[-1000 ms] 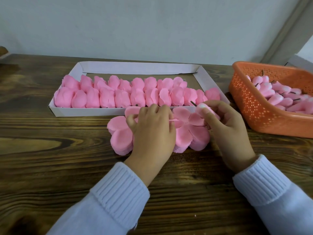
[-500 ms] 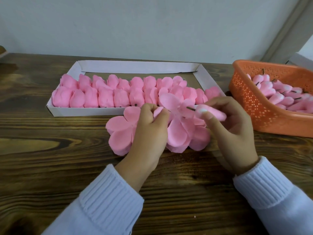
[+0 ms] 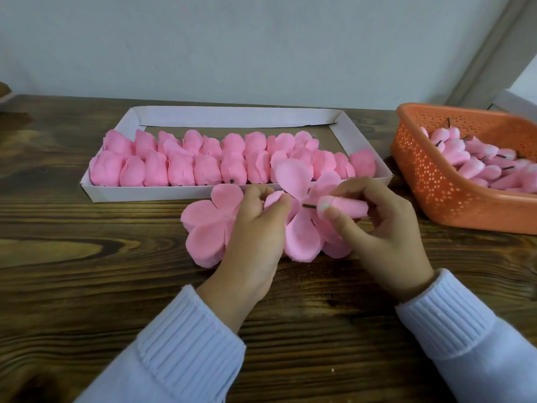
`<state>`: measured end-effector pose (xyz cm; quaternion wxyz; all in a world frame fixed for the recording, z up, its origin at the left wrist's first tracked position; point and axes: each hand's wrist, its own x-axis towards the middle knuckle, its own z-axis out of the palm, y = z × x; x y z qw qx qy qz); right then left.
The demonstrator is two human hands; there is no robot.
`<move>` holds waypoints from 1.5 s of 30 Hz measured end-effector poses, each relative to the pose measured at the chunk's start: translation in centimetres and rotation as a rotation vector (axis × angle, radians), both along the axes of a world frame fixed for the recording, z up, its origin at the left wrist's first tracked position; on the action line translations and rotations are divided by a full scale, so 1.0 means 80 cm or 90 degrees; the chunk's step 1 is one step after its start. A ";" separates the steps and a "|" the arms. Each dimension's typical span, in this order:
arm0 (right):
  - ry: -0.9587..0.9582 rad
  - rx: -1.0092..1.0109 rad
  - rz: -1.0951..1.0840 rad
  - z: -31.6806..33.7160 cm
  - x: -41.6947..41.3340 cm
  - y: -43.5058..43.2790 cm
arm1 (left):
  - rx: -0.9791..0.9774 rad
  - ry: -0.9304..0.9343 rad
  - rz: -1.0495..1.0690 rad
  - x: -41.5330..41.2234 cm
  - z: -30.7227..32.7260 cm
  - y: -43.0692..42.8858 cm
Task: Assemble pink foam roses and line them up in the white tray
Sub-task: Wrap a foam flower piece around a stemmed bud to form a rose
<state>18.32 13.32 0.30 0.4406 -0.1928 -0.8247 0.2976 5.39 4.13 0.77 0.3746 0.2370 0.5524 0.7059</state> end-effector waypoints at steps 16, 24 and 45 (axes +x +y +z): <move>0.176 -0.501 0.117 0.007 -0.002 0.002 | 0.333 0.339 -0.145 0.012 0.013 -0.015; 0.090 -0.696 0.353 0.025 -0.022 -0.034 | 0.375 0.212 -0.005 -0.005 0.021 -0.020; 0.047 -0.753 0.300 0.022 -0.036 -0.033 | 0.187 0.282 0.078 -0.001 0.009 -0.016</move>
